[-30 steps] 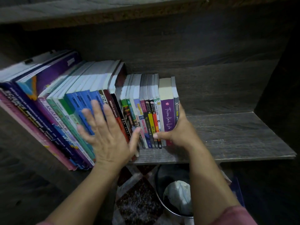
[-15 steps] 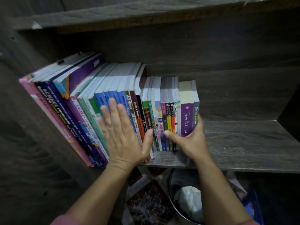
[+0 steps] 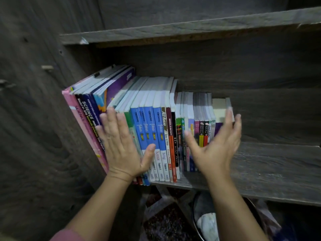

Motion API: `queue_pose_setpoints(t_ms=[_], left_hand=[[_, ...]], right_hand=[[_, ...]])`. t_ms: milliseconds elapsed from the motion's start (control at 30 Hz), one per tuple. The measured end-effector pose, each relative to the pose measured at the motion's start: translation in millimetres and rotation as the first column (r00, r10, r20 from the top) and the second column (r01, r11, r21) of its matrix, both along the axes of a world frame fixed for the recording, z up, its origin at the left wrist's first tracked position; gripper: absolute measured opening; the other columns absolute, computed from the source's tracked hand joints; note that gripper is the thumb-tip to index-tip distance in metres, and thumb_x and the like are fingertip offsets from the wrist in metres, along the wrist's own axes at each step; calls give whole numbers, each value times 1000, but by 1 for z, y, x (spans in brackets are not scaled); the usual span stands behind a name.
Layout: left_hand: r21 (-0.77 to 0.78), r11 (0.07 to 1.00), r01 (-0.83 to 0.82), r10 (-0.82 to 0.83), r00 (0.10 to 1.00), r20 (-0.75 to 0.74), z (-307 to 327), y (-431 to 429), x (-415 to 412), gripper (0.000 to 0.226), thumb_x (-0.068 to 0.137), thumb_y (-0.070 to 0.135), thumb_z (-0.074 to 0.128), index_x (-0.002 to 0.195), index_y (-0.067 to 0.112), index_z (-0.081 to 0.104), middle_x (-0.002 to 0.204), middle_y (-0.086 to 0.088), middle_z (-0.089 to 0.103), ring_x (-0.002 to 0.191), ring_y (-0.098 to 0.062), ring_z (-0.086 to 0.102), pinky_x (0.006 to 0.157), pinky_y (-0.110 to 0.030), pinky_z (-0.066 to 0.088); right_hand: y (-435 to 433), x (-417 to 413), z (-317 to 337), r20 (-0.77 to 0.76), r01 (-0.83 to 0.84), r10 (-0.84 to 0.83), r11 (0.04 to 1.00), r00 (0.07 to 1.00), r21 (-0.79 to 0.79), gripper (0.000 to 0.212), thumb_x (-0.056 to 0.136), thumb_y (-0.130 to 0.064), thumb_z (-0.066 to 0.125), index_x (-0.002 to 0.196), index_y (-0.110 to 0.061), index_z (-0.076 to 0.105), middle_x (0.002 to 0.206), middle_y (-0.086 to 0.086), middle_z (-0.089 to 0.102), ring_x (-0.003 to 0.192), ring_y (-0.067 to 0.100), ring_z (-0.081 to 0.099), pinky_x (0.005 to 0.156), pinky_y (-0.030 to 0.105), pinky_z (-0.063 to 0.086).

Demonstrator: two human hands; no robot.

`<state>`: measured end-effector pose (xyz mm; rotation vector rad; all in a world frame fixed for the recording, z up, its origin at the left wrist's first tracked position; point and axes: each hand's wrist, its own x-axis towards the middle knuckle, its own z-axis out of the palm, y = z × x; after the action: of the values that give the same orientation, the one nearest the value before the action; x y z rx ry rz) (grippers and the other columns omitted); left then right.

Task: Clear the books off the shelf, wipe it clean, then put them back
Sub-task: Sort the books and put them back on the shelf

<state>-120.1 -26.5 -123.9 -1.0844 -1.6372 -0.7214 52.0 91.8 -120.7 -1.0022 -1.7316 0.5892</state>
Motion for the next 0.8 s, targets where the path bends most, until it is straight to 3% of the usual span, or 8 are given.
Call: queue_pose_setpoints(t_ms=[100, 167, 333, 433, 533, 667, 733, 800], left_hand=[[121, 992, -35, 24, 995, 92, 12, -15, -14, 96, 86, 57, 33, 150, -1, -11, 156, -26, -5, 145, -24, -17, 117, -52, -4], [98, 995, -36, 29, 996, 81, 14, -22, -29, 95, 89, 57, 31, 148, -6, -7, 152, -33, 0, 146, -27, -15, 118, -52, 1], [-29, 997, -69, 68, 998, -11, 1, -21, -45, 92, 88, 67, 21, 150, 12, -19, 157, -6, -26, 146, -31, -16, 119, -50, 1], [-41, 995, -86, 87, 996, 20, 2, -23, -43, 92, 88, 66, 21, 150, 12, -20, 158, -11, -24, 146, -31, -17, 119, -50, 1], [-11, 998, -64, 65, 988, 138, -2, -24, -20, 92, 89, 58, 29, 150, 8, -18, 156, -26, -7, 145, -31, -16, 118, -54, 0], [-96, 990, 105, -105, 994, 1, -15, -3, 39, 96, 86, 51, 41, 151, 6, -12, 159, -11, -17, 146, -30, -14, 118, -52, -1], [-122, 983, 138, -144, 989, -40, -18, 19, 67, 90, 89, 48, 42, 153, 6, -5, 160, -11, -14, 147, -31, -11, 118, -52, 0], [-113, 989, 95, -96, 995, -7, -18, 42, 84, 87, 91, 48, 42, 153, 6, -2, 161, -11, -13, 147, -31, -11, 118, -53, -2]], right_hand=[[-18, -20, 16, 111, -67, 39, 963, 993, 260, 92, 82, -71, 44, 152, -32, -1, 162, 1, -6, 148, 22, -7, 117, 46, -9], [-29, -35, 16, 205, -175, 107, 920, 973, 351, 78, 93, -59, 39, 153, -34, -4, 162, -2, -7, 149, 17, -8, 118, 38, -14], [-29, -48, -1, 253, -245, 152, 886, 956, 394, 76, 101, -44, 37, 149, -35, -21, 161, -4, 13, 149, 14, 1, 120, 39, -9], [-30, -46, 0, 247, -247, 156, 884, 956, 397, 77, 99, -46, 40, 150, -34, -16, 160, -3, 18, 149, 15, 1, 120, 39, -8], [-28, -30, 1, 203, -153, 74, 899, 976, 409, 67, 97, -51, 37, 153, -31, 5, 159, 0, 21, 150, 20, 4, 120, 42, -6], [0, 11, -14, 127, 59, -102, 951, 987, 303, 54, 99, -45, 31, 151, -31, 23, 160, 7, 18, 149, 25, 6, 119, 50, 2], [21, 32, -24, 131, 39, -71, 972, 989, 230, 52, 100, -42, 33, 150, -38, 20, 162, 6, 11, 149, 23, 4, 119, 51, 8], [38, 47, -25, 129, -116, 100, 985, 987, 125, 53, 102, -41, 34, 148, -51, 10, 162, -1, 11, 147, 13, 8, 118, 48, 19]])
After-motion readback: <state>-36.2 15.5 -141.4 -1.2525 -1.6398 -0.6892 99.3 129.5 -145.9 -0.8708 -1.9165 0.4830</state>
